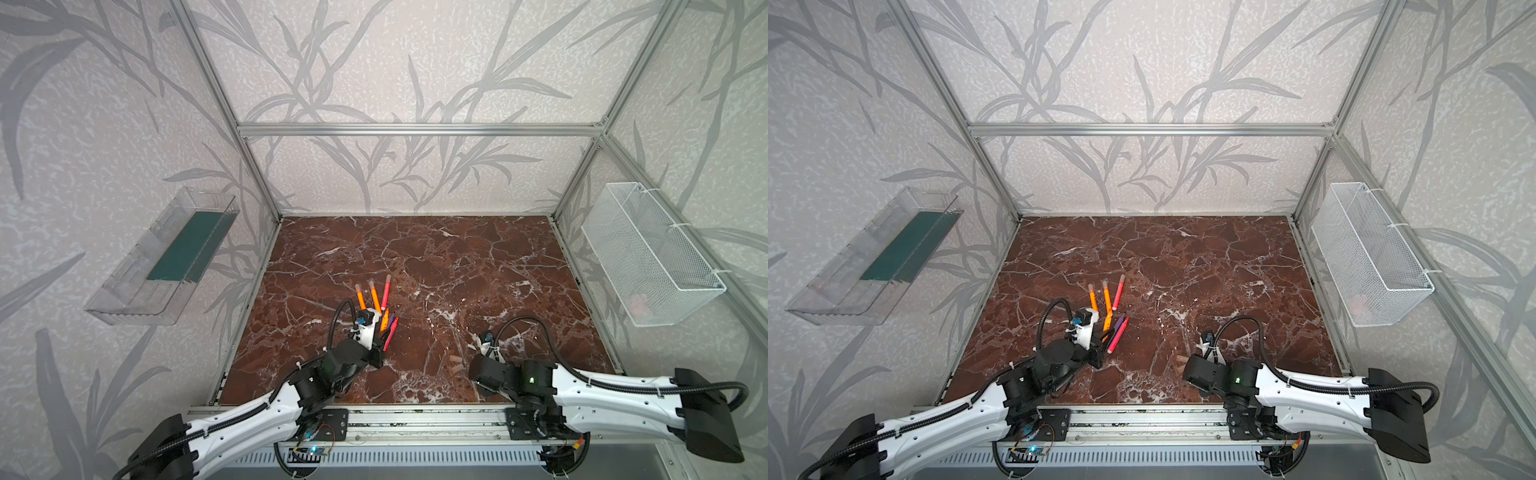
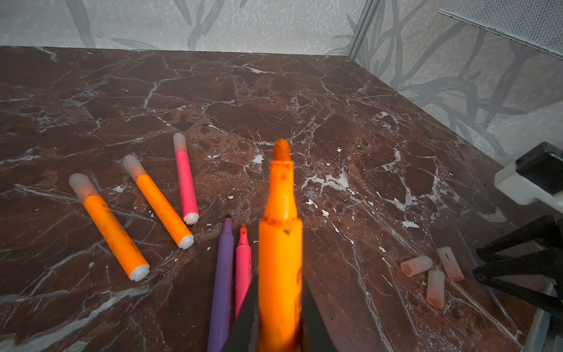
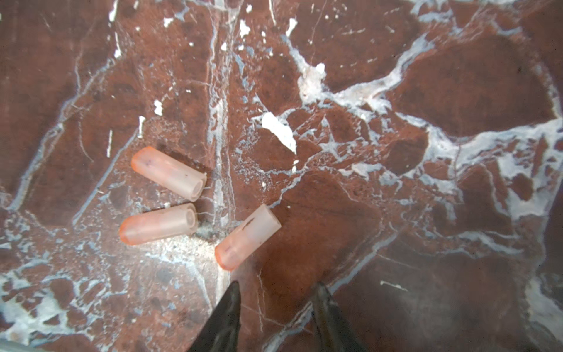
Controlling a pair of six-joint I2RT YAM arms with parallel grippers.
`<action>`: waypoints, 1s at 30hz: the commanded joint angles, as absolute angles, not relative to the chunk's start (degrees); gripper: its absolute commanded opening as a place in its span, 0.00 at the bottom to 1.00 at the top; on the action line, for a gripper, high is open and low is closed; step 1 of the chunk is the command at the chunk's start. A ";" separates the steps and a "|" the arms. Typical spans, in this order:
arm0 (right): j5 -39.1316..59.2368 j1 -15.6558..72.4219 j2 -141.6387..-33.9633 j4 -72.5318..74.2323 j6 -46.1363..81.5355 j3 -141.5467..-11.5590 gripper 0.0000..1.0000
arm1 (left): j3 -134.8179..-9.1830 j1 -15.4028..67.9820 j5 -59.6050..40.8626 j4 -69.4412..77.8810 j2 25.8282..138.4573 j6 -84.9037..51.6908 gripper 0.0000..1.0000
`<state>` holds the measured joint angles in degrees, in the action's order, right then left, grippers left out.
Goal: Insert the pens into the pen caps
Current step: 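Close the right gripper on one translucent cap and grasp it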
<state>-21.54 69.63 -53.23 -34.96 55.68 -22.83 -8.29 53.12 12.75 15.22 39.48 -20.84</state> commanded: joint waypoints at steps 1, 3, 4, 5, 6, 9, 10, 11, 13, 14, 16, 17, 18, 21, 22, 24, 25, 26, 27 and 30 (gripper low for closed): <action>-21.56 69.88 -50.93 -32.48 56.13 -20.96 0.41 | -7.56 52.91 12.59 15.25 38.45 -21.71 0.00; -20.49 69.87 -50.41 -29.79 55.82 -20.61 0.46 | -7.56 52.92 12.55 14.90 38.12 -21.70 0.00; -20.47 69.87 -50.44 -28.84 55.81 -20.66 0.51 | -7.55 52.94 12.57 14.77 37.93 -21.71 0.00; -20.67 69.87 -50.60 -28.22 55.89 -20.68 0.54 | -7.50 52.94 12.48 14.60 37.63 -21.71 0.00; -21.15 69.87 -50.79 -27.67 55.90 -20.76 0.56 | -7.46 52.91 12.44 14.51 37.44 -21.74 0.00; -23.30 69.74 -51.97 -27.30 56.92 -21.01 0.58 | -7.29 52.93 12.35 14.42 36.99 -21.71 0.00; -23.88 69.61 -52.35 -27.17 56.95 -21.08 0.58 | -7.29 52.90 12.23 14.33 36.91 -21.70 0.00; -24.43 69.52 -52.84 -26.99 57.08 -21.09 0.58 | -7.32 52.93 12.22 14.24 36.81 -21.69 0.00; -25.88 69.38 -53.96 -27.10 57.10 -21.18 0.58 | -7.37 52.91 12.09 14.15 36.82 -21.71 0.00; -26.39 69.18 -54.82 -27.15 57.13 -21.18 0.58 | -7.45 52.92 11.99 14.18 36.80 -21.71 0.00; -26.50 68.65 -56.79 -26.68 57.14 -21.18 0.56 | -7.49 52.91 11.79 14.25 36.91 -21.63 0.00; -26.68 68.49 -58.06 -26.18 57.17 -21.18 0.55 | -7.56 52.92 11.77 14.17 36.91 -21.62 0.00; -26.76 68.47 -59.15 -25.97 57.30 -21.26 0.54 | -7.50 52.96 11.70 14.16 36.85 -21.62 0.00; -27.24 68.47 -62.52 -26.01 57.74 -21.96 0.50 | -7.54 52.91 11.75 14.23 36.92 -21.62 0.00; -27.52 68.47 -63.43 -26.46 57.95 -22.22 0.49 | -7.55 52.96 11.72 14.23 36.92 -21.62 0.00; -27.77 68.49 -64.54 -27.31 58.27 -22.80 0.46 | -7.57 52.92 11.69 14.15 36.98 -21.62 0.00; -27.72 68.47 -64.93 -27.65 58.31 -22.98 0.44 | -7.65 52.93 11.62 14.07 36.97 -21.62 0.00; -27.69 68.46 -65.10 -27.99 58.40 -23.03 0.42 | -7.67 52.91 11.63 14.05 36.91 -21.64 0.00; -27.65 68.47 -65.13 -28.45 58.52 -23.18 0.40 | -7.73 52.98 11.54 13.98 36.91 -21.70 0.00; -27.68 68.42 -64.82 -29.28 58.62 -23.12 0.34 | -7.73 52.95 11.56 14.04 36.91 -21.70 0.00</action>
